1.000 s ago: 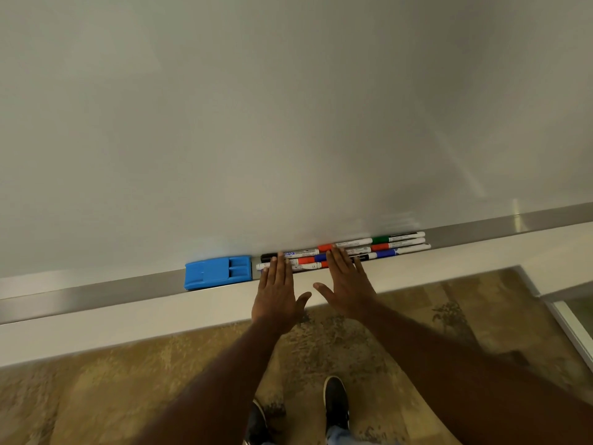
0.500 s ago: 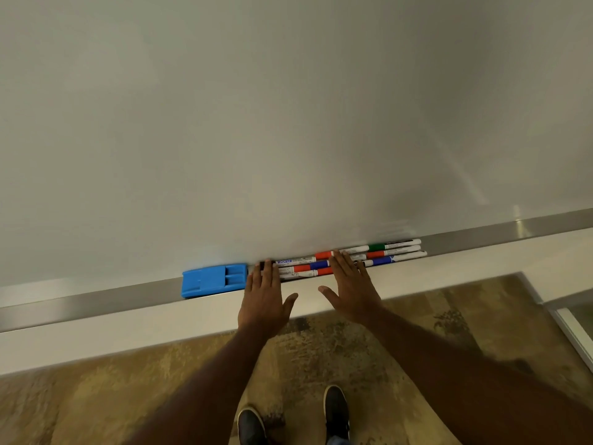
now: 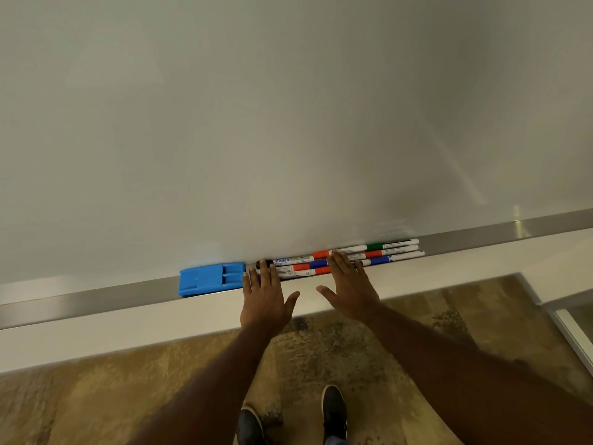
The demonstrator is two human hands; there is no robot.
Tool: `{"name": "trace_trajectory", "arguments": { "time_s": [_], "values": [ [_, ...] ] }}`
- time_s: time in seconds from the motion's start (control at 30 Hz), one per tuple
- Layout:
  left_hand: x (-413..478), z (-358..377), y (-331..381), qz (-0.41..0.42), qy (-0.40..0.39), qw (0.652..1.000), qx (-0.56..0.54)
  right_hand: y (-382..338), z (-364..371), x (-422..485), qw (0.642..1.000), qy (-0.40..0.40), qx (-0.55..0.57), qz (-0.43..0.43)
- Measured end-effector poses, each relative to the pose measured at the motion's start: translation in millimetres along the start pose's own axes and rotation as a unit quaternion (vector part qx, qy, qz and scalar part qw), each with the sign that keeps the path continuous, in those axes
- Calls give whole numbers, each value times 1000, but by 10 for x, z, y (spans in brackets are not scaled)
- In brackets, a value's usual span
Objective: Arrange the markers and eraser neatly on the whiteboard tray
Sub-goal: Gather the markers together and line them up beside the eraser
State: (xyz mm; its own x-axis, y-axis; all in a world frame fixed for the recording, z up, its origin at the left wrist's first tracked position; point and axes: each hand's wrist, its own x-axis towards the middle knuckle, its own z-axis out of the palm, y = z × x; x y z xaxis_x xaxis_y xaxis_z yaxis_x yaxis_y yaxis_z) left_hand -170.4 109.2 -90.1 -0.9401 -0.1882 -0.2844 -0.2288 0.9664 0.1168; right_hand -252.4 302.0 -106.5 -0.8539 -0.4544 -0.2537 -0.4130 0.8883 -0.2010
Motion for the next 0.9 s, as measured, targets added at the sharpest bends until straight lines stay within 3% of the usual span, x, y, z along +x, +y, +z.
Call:
{"name": "trace_trajectory", "arguments": {
  "time_s": [0.63,0.9],
  "values": [
    [-2,-2,-53,22,0,999,-30,-46,-15,-20,1000,-1,-28,0],
    [-59,-181,-363,64,87,992,-63,-57,-120,-97,1000,10,-18,-6]
  ]
}}
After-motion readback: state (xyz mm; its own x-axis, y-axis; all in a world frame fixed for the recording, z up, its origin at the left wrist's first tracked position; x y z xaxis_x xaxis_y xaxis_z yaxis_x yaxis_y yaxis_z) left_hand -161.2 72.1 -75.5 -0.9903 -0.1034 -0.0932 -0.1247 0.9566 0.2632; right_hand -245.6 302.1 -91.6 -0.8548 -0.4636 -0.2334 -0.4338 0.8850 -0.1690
